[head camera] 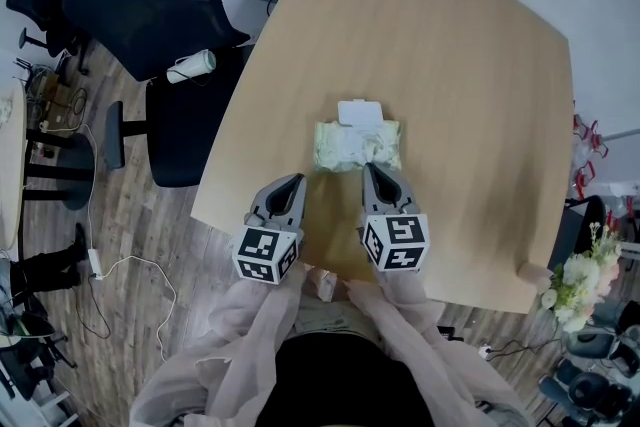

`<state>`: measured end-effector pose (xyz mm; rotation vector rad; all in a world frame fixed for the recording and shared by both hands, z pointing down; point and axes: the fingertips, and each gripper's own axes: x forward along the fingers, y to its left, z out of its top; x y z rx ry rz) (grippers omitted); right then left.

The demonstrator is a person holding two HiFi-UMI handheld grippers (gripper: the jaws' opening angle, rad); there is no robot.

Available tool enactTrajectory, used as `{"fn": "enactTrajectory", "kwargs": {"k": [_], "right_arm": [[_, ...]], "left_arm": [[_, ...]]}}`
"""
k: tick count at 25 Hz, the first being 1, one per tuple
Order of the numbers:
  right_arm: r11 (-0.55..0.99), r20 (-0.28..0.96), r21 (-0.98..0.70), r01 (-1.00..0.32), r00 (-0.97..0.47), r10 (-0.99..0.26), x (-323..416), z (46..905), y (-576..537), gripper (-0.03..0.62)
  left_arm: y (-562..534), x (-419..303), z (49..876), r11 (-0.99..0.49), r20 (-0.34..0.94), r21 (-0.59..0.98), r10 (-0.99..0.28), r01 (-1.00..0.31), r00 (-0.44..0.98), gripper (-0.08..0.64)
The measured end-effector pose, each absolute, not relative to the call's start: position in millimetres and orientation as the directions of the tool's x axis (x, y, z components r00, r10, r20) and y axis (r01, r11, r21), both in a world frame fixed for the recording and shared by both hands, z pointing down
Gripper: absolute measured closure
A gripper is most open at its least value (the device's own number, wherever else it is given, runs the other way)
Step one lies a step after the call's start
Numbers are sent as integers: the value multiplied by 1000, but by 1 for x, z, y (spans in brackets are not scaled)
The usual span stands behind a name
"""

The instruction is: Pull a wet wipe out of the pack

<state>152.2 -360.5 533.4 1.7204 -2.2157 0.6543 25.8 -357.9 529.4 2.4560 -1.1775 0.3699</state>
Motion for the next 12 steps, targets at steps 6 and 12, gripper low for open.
{"fn": "enactTrajectory", "kwargs": {"k": [6, 12], "right_arm": [[192, 467, -189, -963, -260, -845, 152, 535, -356, 581], [185, 464, -185, -965, -252, -849, 151, 532, -353, 581]], "left_arm": [[-356, 24, 528, -571, 391, 226, -689, -789, 610, 549], [-354, 20, 527, -569, 389, 225, -692, -791, 608, 549]]}}
